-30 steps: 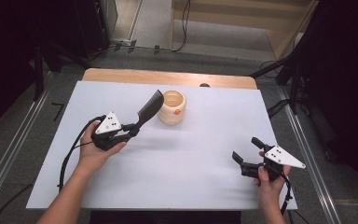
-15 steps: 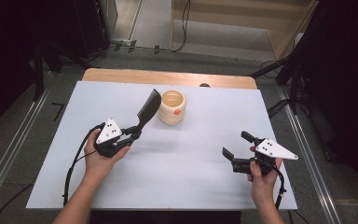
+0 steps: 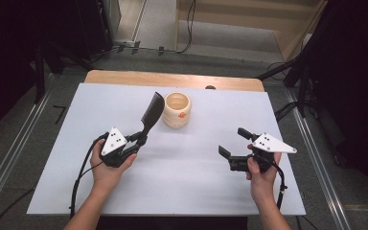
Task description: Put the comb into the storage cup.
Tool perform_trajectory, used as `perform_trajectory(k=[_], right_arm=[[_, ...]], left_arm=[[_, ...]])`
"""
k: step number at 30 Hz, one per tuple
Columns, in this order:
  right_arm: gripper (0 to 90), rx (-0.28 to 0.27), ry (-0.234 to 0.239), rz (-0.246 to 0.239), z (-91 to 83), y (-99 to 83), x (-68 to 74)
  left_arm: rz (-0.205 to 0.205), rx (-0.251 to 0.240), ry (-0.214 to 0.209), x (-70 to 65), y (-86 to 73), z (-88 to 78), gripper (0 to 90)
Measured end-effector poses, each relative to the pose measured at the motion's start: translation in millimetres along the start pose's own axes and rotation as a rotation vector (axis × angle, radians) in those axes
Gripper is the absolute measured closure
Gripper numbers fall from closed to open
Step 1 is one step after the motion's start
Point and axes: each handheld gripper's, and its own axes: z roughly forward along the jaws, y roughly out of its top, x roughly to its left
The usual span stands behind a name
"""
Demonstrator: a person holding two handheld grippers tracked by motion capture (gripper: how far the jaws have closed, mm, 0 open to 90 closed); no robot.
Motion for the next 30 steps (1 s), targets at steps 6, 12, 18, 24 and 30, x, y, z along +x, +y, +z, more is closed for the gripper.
perform_trajectory(k=[6,12,18,24,30], right_arm=[[3.7,0.010,0.020,-0.003,11.4,8.3,9.1],[3.7,0.026,0.037,0.008,22.7,12.7,15.9],[4.2,0.030,0.054,0.016,31.9,16.8,22.2],[4.3,0.034,0.067,0.027,41.3,21.5,29.1],[4.3,0.039,0.075,0.040,48.6,26.0,35.2]], left_arm=[[-0.002,-0.002,-0.002,-9.0,-1.3,3.3,73.0],[-0.002,0.001,-0.016,-18.1,-3.3,9.1,73.0],[-0.002,-0.007,-0.013,-25.3,-2.9,12.1,73.0],[0.004,-0.008,-0.018,-33.0,-1.7,14.7,73.0],[0.011,-0.014,-0.022,-39.5,-0.5,16.7,73.0]])
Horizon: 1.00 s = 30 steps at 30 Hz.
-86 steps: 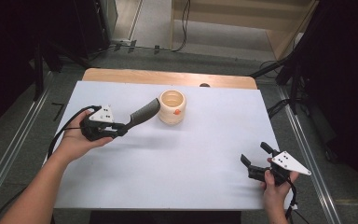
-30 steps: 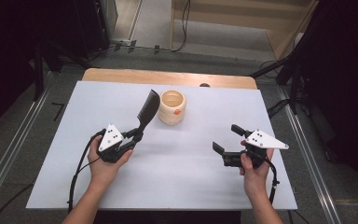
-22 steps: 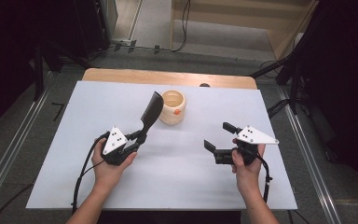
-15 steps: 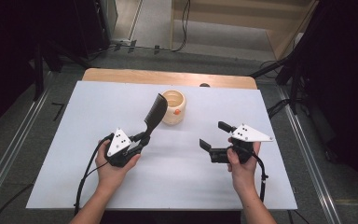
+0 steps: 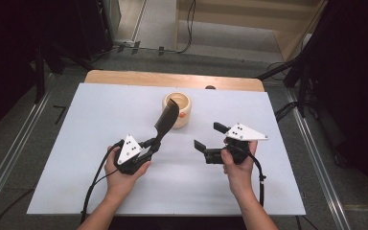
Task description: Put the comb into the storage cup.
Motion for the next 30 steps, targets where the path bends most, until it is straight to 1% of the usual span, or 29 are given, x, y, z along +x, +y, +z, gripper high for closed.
perform_trajectory(k=[2,8,11,14,20,21,22,24,25,27,30], right_arm=[[4.3,-0.001,0.004,0.001,2.1,1.2,0.7],[4.4,-0.001,0.014,0.032,8.1,3.6,2.4],[4.4,-0.001,0.017,0.028,10.1,4.1,3.0],[4.4,0.005,0.016,0.032,12.9,4.7,4.9],[4.3,0.016,0.020,0.036,18.4,5.8,8.5],[4.4,0.017,0.022,0.039,19.1,5.9,8.9],[4.4,0.016,0.025,0.052,20.7,6.1,9.7],[4.4,0.015,0.027,0.058,21.7,6.1,10.0],[5.2,0.014,0.028,0.068,23.7,6.2,11.3],[11.3,0.006,0.019,0.086,24.9,6.5,12.9],[11.4,0.007,0.011,0.095,26.3,7.1,13.7]], left_arm=[[0.001,-0.003,0.001,-1.7,0.4,0.2,73.0],[0.012,-0.004,0.000,-7.4,1.5,2.2,73.0],[0.018,-0.004,-0.003,-10.6,2.1,3.1,73.0],[0.018,-0.005,-0.004,-13.0,2.9,3.8,73.0],[0.035,-0.005,-0.003,-19.0,4.0,5.4,72.9],[0.037,-0.006,-0.005,-20.1,4.2,5.8,73.0],[0.041,-0.006,-0.004,-21.4,4.3,6.1,73.0],[0.048,-0.003,-0.003,-23.9,4.7,6.6,72.9],[0.048,-0.005,-0.005,-25.0,4.8,6.9,73.0],[0.052,-0.005,-0.007,-26.8,5.1,7.4,73.0],[0.060,-0.005,-0.006,-29.0,5.4,7.9,72.9]])
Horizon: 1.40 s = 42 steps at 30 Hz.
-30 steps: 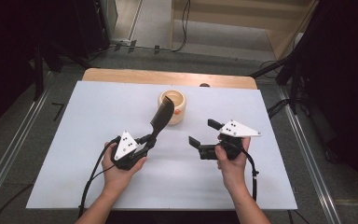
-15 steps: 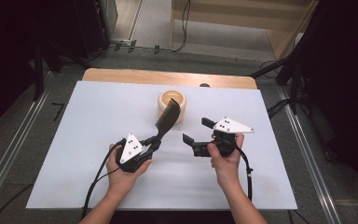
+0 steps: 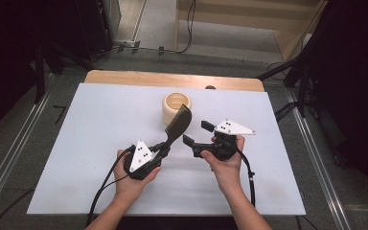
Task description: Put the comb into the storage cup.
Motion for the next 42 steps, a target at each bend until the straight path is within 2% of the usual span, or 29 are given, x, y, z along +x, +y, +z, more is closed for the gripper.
perform_trajectory(k=[5,9,11,15,16,18,19,21,22,29,30,36,42], right_arm=[[14.4,0.002,0.001,0.021,4.0,0.7,1.0],[23.2,-0.002,-0.025,0.043,8.2,0.5,4.4],[24.6,-0.004,-0.030,0.038,8.8,0.5,5.7],[34.8,-0.011,-0.024,0.017,10.4,0.1,11.2],[39.5,-0.008,-0.004,0.036,11.2,0.2,11.9],[41.7,-0.006,-0.002,0.044,11.7,0.3,11.8],[46.4,-0.003,0.009,0.065,12.2,0.1,11.3],[47.8,-0.005,0.006,0.071,12.7,-0.3,10.5],[50.4,0.004,0.018,0.090,13.5,-0.7,9.5],[59.7,0.017,0.018,0.108,15.6,-1.8,9.6],[62.5,0.022,0.023,0.132,15.4,-1.5,9.8],[65.0,0.030,0.034,0.167,16.5,-2.0,9.0],[71.1,0.046,0.050,0.193,18.5,-3.0,9.9]], left_arm=[[0.012,0.004,0.003,-4.1,-0.4,1.7,72.9],[0.022,0.004,0.004,-7.5,-0.2,3.0,72.9],[0.029,0.005,0.006,-8.9,-0.2,3.5,72.9],[0.032,0.008,0.004,-10.7,-0.5,4.6,72.9],[0.035,0.008,0.005,-11.0,-0.7,4.8,72.9],[0.040,0.007,0.008,-11.6,-0.8,5.0,72.9],[0.044,0.007,0.011,-12.3,-0.8,5.1,72.9],[0.049,0.008,0.016,-13.6,-0.8,5.5,72.9],[0.052,0.009,0.016,-14.1,-0.8,5.6,72.9],[0.063,0.011,0.017,-17.2,-0.7,7.0,72.9],[0.066,0.011,0.019,-18.2,-0.5,7.1,72.9],[0.075,0.011,0.017,-21.2,-0.3,7.7,72.9],[0.086,0.012,0.015,-23.6,-0.1,8.8,72.9]])
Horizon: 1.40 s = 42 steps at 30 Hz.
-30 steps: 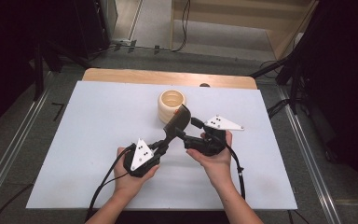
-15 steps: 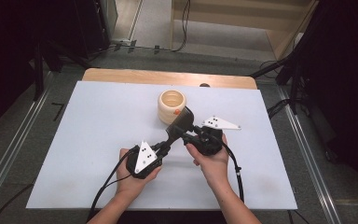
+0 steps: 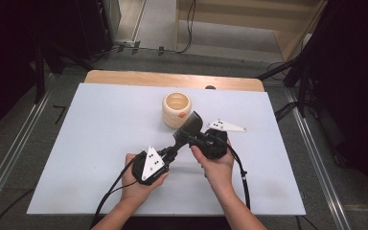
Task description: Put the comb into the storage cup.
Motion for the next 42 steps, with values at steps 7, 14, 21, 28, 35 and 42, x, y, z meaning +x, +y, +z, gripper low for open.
perform_trajectory(k=[7,14,21,28,35,42], right_arm=[[78.1,-0.002,0.008,0.026,-0.3,-0.3,-1.2],[82.4,-0.011,0.049,0.071,-1.6,-0.4,-2.8],[83.3,-0.025,0.055,0.058,-3.8,0.7,-0.4],[83.3,-0.040,0.047,0.024,-7.8,2.4,-3.3],[83.3,-0.049,0.038,-0.009,-10.0,3.1,-4.2],[83.3,-0.059,0.032,-0.037,-12.4,4.2,-4.6]], left_arm=[[0.002,-0.003,0.002,-1.0,0.1,0.1,72.9],[0.000,-0.007,0.001,-1.7,0.4,0.8,72.6],[-0.062,-0.032,-0.062,2.9,-0.7,0.1,65.0],[-0.142,-0.060,-0.118,12.2,-1.0,-4.0,34.8],[-0.185,-0.086,-0.152,21.8,-3.3,-12.7,18.3],[-0.225,-0.097,-0.147,33.3,-8.5,-24.0,8.2]])
